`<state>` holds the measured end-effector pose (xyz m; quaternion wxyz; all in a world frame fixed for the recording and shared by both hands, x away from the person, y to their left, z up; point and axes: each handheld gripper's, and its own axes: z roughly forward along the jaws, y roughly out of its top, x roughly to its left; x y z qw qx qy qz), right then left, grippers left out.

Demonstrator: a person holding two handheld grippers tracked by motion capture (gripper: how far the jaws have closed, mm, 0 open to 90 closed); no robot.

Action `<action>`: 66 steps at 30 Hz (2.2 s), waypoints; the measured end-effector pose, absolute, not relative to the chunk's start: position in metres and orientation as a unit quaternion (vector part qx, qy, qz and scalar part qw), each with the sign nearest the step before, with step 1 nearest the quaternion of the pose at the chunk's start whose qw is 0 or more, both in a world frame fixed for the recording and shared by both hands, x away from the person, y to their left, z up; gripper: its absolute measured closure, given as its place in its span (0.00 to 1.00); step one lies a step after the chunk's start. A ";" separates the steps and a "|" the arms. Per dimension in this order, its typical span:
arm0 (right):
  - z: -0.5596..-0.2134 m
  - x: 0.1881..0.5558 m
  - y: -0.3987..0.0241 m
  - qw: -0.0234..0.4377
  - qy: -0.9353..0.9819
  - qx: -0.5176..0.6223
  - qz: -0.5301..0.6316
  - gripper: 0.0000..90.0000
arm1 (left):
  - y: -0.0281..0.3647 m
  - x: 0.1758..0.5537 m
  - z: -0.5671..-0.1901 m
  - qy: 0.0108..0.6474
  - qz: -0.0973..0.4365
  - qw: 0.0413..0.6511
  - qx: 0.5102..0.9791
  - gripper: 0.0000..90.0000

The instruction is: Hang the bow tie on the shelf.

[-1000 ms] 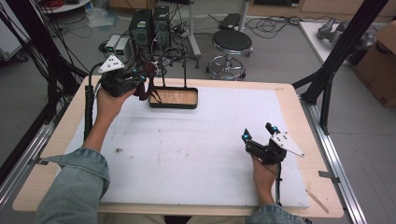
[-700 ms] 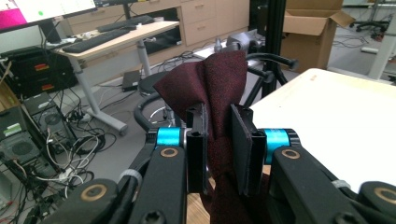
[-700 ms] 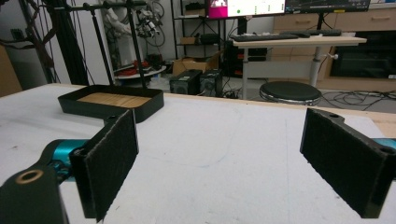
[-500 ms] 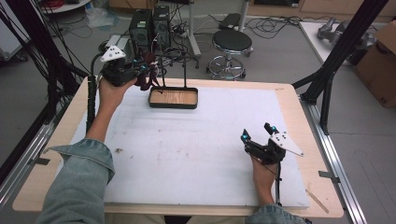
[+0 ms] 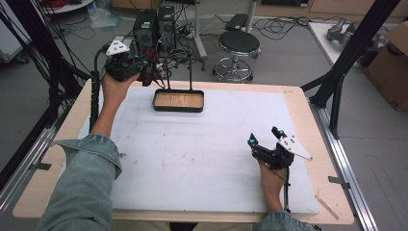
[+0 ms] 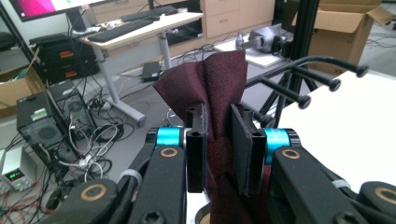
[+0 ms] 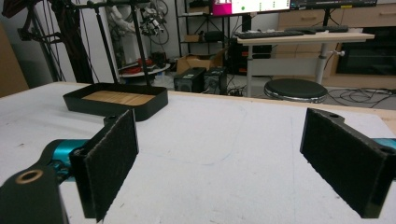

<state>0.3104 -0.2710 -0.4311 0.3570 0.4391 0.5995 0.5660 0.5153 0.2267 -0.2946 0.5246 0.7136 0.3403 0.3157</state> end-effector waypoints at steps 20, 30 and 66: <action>-0.432 0.311 -0.271 0.354 0.601 0.441 0.565 0.12 | 0.238 0.522 -0.315 0.358 0.302 0.507 0.723 0.83; -0.432 0.311 -0.271 0.353 0.601 0.442 0.566 0.12 | 0.242 0.521 -0.326 0.365 0.302 0.502 0.724 0.84; -0.432 0.312 -0.272 0.352 0.599 0.444 0.566 0.12 | 0.269 0.467 -0.306 0.367 0.316 0.536 0.692 0.48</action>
